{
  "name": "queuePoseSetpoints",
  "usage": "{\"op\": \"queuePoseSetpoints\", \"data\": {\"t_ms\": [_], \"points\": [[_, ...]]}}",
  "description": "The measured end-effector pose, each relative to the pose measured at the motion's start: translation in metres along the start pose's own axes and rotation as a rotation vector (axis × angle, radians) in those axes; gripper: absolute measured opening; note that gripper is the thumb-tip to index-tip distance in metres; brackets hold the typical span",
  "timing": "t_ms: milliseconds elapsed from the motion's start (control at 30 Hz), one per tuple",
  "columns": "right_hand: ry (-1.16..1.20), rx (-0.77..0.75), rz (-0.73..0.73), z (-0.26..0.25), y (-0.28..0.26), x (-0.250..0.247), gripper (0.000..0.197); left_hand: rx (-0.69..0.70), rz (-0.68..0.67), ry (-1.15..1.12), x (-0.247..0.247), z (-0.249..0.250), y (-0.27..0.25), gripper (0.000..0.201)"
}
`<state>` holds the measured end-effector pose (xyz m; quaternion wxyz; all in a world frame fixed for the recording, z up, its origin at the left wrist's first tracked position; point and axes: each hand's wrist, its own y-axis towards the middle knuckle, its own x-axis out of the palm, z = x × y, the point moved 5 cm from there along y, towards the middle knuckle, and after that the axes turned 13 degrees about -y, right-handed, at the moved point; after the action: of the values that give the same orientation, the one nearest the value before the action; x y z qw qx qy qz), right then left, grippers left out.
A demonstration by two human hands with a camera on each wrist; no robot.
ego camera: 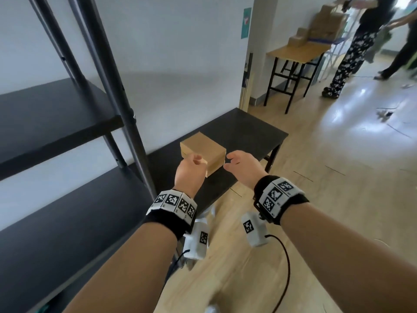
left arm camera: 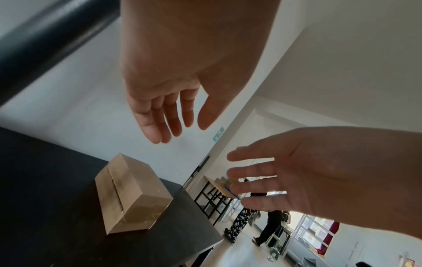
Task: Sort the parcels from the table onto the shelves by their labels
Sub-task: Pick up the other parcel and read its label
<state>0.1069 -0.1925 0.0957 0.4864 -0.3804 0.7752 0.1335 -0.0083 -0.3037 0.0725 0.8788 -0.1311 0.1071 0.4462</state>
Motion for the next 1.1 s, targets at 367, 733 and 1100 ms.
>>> {"op": "queuePoseSetpoints", "data": {"t_ms": [367,733,1100], "points": [[0.030,0.050,-0.103,0.021,0.131,0.014,0.043,-0.153,0.061,0.025,0.023,-0.029,0.101,0.040],[-0.007,-0.170,-0.302,0.035,0.253,0.024,0.044,-0.369,0.269,0.022,0.067,-0.055,0.175,0.035],[-0.122,-0.261,-0.487,0.064,0.319,0.075,0.044,-0.577,0.381,-0.028,0.110,-0.102,0.180,0.058]]}}
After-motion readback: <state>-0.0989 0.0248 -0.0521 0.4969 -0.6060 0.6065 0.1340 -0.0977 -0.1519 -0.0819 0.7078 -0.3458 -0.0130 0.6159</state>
